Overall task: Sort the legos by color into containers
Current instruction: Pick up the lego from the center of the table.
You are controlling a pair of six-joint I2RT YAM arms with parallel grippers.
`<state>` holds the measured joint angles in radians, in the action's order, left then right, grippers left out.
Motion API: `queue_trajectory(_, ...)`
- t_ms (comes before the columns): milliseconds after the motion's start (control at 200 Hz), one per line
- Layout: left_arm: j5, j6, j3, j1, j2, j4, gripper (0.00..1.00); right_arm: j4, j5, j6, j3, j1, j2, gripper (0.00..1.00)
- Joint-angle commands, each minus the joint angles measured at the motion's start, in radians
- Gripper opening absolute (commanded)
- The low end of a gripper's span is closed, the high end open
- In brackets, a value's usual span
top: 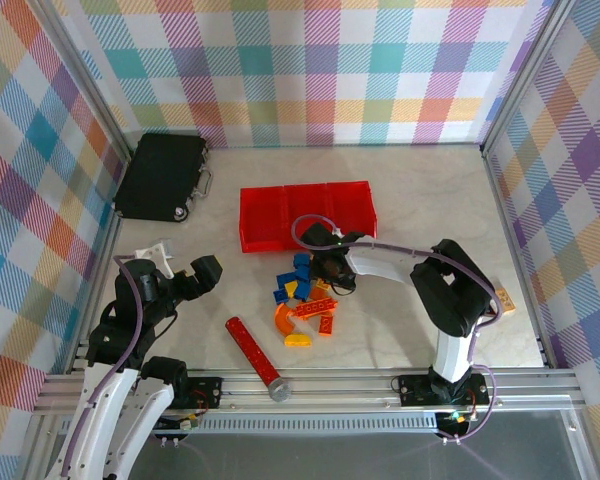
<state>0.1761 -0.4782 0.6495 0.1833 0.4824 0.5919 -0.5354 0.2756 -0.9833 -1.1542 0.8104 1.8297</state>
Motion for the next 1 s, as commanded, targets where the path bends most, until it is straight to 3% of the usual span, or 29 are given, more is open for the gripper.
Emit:
queue_trajectory(0,0.024,0.007,-0.014,0.009,-0.005,-0.032,1.00,-0.024,0.032,0.011,-0.015,0.009,0.017,0.68)
queue_trajectory(500,0.033,0.002,-0.022,0.009,-0.002,-0.037,1.00,-0.021,0.074,0.092,0.017,0.010,-0.016,0.39)
queue_trajectory(810,0.033,-0.001,-0.007,0.009,-0.009,-0.010,1.00,-0.057,0.086,0.185,0.044,0.010,-0.164,0.33)
queue_trajectory(990,0.031,-0.001,-0.004,0.008,-0.011,-0.003,1.00,-0.120,0.126,0.291,-0.014,0.004,-0.280,0.34)
